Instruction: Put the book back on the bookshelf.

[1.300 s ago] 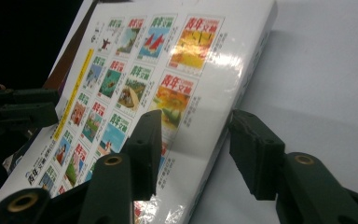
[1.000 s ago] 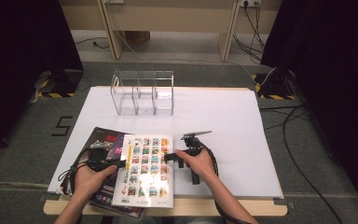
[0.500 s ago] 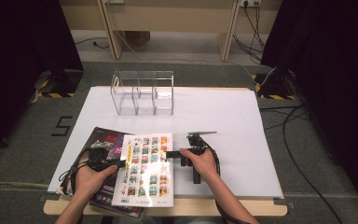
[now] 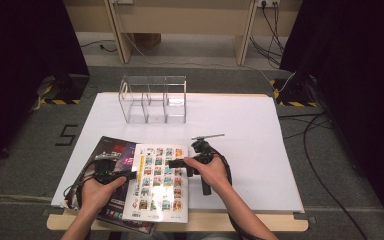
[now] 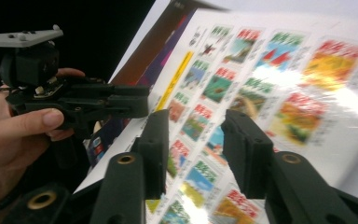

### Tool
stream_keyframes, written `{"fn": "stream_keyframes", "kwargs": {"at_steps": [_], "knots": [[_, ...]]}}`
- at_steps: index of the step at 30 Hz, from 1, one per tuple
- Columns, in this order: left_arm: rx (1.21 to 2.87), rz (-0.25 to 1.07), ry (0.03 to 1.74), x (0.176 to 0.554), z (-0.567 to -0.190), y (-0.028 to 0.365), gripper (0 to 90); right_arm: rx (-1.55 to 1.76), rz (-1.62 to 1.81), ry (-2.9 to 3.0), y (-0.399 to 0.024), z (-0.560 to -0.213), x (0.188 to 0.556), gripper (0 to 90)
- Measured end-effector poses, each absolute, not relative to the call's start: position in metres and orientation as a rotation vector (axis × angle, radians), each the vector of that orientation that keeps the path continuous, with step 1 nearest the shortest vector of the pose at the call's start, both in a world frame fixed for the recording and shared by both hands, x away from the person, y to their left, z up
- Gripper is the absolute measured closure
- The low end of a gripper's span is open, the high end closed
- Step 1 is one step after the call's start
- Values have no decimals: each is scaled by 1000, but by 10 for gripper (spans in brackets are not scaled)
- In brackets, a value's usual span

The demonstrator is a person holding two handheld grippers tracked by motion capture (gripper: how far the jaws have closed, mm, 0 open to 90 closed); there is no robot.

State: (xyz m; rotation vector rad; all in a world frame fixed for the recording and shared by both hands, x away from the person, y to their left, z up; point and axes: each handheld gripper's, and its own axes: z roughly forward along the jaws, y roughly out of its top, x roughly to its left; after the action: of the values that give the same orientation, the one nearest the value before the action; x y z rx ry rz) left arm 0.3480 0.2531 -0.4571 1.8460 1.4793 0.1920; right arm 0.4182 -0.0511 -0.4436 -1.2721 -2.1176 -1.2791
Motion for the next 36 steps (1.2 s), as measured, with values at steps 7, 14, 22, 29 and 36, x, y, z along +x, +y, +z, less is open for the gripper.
{"fn": "stream_keyframes", "kwargs": {"at_steps": [7, 14, 22, 29, 36], "knots": [[1860, 201, 1473, 348, -457, 252, 673, -1514, -1234, -2208, -66, -454, 442, 536], [1859, 221, 1480, 349, -456, 251, 631, -1610, -1186, -2171, -71, -475, 467, 490], [1878, 276, 1466, 358, -455, 248, 569, -1592, -1160, -2100, -63, -485, 480, 431], [1870, 284, 1477, 363, -454, 251, 521, -1616, -1203, -2093, -62, -486, 489, 436], [1874, 254, 1465, 366, -457, 249, 525, -1593, -1212, -2074, -60, -488, 496, 436]]}}
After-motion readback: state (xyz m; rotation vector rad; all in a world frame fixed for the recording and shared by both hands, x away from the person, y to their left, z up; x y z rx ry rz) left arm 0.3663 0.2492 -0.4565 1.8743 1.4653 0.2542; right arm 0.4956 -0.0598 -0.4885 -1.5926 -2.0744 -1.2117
